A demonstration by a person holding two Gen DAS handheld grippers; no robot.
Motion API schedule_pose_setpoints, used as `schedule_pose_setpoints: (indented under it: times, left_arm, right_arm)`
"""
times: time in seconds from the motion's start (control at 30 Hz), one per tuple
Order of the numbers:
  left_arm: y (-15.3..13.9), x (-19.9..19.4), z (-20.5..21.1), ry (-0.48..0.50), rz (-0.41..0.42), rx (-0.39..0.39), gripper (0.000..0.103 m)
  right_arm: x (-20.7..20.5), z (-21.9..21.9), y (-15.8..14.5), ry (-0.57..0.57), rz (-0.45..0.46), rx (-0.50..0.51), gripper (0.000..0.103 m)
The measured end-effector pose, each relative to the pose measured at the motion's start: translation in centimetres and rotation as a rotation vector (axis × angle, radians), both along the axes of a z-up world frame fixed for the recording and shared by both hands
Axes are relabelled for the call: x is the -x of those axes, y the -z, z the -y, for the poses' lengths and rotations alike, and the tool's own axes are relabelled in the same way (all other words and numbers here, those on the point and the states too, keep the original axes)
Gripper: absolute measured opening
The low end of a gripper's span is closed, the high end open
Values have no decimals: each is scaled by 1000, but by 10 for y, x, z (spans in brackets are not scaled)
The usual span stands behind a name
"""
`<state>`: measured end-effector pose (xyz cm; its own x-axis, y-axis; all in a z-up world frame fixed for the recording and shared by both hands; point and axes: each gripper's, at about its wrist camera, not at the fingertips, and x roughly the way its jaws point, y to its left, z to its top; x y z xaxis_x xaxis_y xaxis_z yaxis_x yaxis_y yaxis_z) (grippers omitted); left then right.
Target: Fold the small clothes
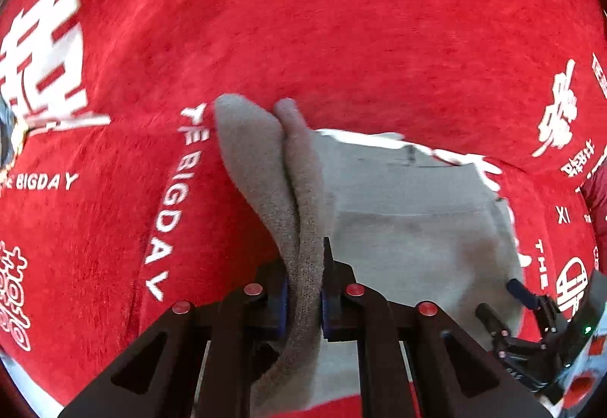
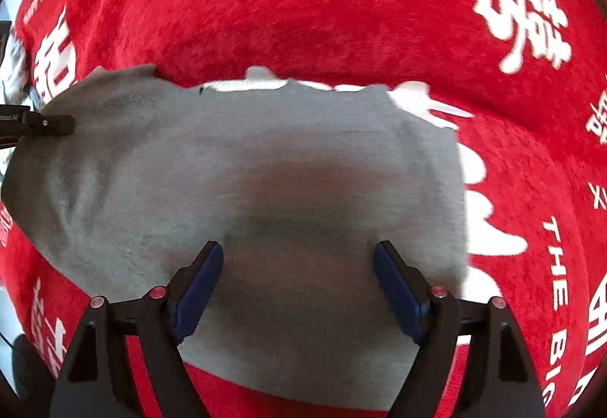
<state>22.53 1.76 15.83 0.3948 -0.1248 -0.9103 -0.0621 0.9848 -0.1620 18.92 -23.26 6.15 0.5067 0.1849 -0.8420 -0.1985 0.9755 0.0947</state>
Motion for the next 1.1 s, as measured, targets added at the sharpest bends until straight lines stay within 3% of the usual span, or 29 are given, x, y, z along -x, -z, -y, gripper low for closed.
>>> schedule_pose_setpoints:
  times: [0.17,0.27,0.43,0.57,0.7,0.73,0.77,0.8,0.83,0.87,1.0,1.1]
  left_arm:
    - [-30,-4,89,68,9,-41,13]
    - [-30,-8,147,129,6,-76,13]
    - [18,-19,248,214,-69,-162,13]
    - [68,-22,287,219,-139,-210,13]
    - [72,-16,300,258,-110,-265,18]
    - [68,-15,299,281,-123,-250,29]
    - [63,-16,298,303,-138,-217,47]
    - [56,-15,293,324,-153,-148,58]
    - [46,-14,287,330,-159,-88,77]
    - [35,-13,280,327,-147,-50,82]
    - [-14,0,247,327,-43,39,82]
    - [-25,10,210,288,25,2,82]
  right_arm:
    - [12,41,-7,52,19,-59,84]
    - [21,71,-8,100,34,-106,84]
    - [31,115,1,176,24,-171,84]
    - [41,140,10,215,10,-204,84]
    - [50,151,16,222,0,-232,84]
    - [50,152,16,219,3,-235,84]
    - [51,151,15,213,5,-242,84]
    - [51,151,14,207,6,-254,84]
    - [52,151,12,200,9,-270,84]
    - [52,150,10,195,15,-282,84]
    - [53,142,-4,160,39,-331,84]
    - [50,136,-12,126,38,-381,85]
